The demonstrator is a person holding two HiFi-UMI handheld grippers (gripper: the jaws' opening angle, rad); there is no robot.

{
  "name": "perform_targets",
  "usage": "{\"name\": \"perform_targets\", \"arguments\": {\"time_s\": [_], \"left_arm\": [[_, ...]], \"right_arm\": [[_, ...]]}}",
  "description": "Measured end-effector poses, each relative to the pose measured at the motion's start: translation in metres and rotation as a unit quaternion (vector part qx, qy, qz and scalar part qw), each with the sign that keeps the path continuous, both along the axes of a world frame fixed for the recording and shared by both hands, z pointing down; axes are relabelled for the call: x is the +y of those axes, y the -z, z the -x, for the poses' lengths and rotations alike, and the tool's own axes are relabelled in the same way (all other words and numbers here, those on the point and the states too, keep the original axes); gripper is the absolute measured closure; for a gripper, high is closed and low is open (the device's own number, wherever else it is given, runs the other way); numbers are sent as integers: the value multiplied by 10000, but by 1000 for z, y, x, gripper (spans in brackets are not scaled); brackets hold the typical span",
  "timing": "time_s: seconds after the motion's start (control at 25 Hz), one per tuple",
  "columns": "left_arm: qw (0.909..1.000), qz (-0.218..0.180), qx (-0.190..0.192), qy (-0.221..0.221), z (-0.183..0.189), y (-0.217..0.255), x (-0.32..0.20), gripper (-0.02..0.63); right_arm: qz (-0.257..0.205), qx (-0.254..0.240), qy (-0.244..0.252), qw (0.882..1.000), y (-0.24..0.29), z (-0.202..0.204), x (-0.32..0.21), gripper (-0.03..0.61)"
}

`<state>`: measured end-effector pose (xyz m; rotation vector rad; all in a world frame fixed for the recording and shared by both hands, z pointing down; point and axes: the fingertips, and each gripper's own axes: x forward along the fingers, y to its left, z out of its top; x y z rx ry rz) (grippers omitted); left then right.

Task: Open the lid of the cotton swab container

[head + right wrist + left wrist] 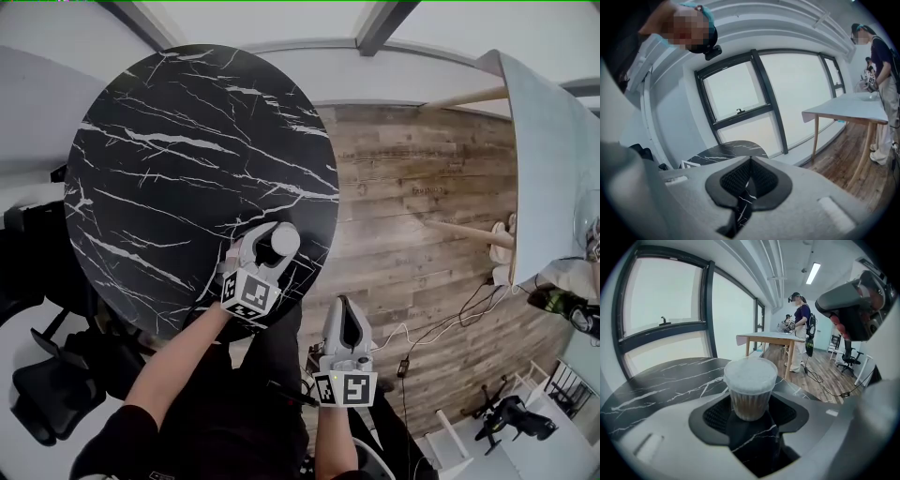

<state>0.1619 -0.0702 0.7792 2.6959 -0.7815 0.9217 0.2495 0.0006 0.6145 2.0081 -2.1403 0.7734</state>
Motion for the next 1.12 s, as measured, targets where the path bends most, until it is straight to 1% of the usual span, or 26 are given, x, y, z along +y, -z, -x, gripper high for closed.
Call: {"name": "perform_targets", "arguments": {"time_s": [0.16,0.68,1.12], "left_arm": [[10000,-33,-2,-93,7,3,6,354],[9997,-40,173,-185,21,16,28,354],[9989,-143,270,-366,39,53,48,354]], "right_arm": [[-13,16,12,10000,1,7,5,583],[-17,71,122,9999,2,29,20,583],[-116,157,256,9995,15,48,34,583]]}}
